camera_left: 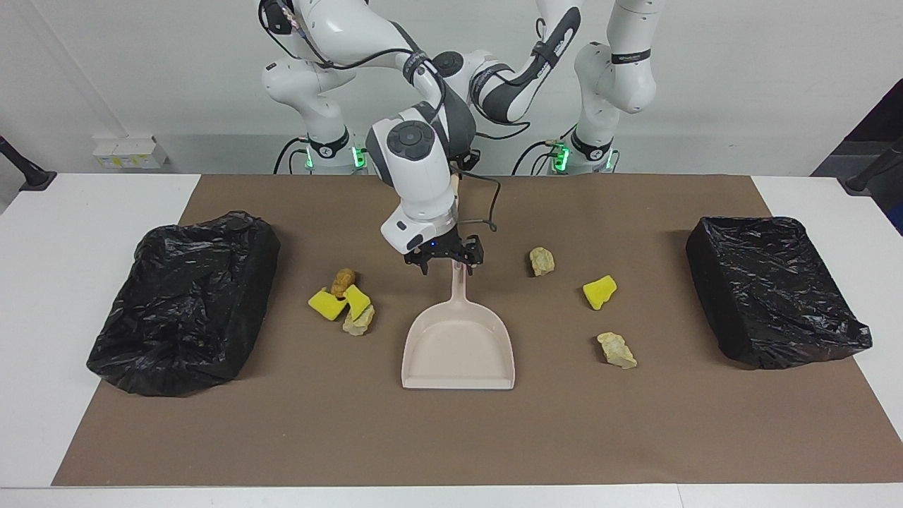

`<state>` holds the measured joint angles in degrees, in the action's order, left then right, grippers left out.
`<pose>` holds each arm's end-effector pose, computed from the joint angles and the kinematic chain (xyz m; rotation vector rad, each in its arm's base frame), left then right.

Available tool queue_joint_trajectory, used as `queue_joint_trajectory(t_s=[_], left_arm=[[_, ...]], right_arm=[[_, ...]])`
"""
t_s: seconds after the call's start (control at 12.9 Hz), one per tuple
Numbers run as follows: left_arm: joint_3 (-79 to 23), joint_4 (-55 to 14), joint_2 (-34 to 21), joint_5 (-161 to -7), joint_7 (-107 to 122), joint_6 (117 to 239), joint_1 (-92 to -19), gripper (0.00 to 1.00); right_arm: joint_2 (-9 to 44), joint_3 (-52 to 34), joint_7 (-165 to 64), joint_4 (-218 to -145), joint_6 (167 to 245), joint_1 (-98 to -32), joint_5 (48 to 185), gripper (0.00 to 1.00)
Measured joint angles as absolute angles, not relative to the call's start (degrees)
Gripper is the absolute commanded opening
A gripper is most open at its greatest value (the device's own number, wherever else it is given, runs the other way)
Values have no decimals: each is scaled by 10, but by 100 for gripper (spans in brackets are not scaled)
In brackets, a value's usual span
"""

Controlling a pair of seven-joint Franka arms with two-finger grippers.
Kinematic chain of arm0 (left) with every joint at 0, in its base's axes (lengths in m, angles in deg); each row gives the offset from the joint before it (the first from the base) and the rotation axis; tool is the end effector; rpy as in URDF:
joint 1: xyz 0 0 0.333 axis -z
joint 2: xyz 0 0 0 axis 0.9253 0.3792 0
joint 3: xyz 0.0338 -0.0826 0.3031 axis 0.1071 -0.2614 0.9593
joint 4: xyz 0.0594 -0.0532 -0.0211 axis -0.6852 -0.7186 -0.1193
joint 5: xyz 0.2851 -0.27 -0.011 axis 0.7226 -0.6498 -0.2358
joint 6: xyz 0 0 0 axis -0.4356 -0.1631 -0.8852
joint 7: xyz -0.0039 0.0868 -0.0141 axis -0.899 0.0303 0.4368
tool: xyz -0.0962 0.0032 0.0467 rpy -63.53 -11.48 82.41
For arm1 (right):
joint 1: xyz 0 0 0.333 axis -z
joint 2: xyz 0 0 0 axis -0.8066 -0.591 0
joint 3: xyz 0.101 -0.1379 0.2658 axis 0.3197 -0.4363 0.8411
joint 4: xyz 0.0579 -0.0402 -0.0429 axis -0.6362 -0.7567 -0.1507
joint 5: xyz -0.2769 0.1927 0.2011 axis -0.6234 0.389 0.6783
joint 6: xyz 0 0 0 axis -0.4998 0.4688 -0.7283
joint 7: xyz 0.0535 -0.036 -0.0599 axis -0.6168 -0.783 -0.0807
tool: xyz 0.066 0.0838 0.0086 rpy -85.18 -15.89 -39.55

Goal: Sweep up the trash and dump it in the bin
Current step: 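Reach the right gripper to the dustpan handle and grasp it, then grasp the brush with the left gripper while the right gripper tilts the dustpan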

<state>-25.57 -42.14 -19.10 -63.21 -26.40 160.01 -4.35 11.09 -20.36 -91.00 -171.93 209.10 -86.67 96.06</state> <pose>0.2130 -0.4450 0.3620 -3.0434 0.3176 0.1974 0.5841 0.3358 0.4100 -2.9735 0.2005 -0.0226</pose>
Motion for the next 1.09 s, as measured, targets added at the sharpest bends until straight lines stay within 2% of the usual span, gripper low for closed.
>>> queue_joint_trajectory(t_s=[0.31, 0.54, 0.62, 0.7, 0.78, 1.01, 1.09], left_arm=[[-250, -419, -246, -575, -202, 1481, -93, 0], [-248, -418, -272, -555, -119, 1447, -159, 0], [-248, -419, -275, -548, -105, 1443, -181, 0], [-248, -418, -277, -543, -83, 1443, -210, 0], [-247, -417, -277, -541, -57, 1443, -239, 0], [-246, -404, -275, -512, 52, 1448, -334, 0], [-246, -402, -273, -498, 83, 1459, -361, 0]], right_arm=[[93, -203, -911, -1744, 2119, -874, 961, 100], [92, -202, -911, -1776, 2151, -884, 961, 84], [92, -201, -910, -1780, 2152, -888, 961, 73], [92, -200, -907, -1784, 2152, -892, 961, 55], [92, -200, -901, -1787, 2152, -895, 961, 46], [93, -200, -889, -1788, 2148, -895, 961, 0], [95, -200, -888, -1787, 2145, -895, 961, 0]])
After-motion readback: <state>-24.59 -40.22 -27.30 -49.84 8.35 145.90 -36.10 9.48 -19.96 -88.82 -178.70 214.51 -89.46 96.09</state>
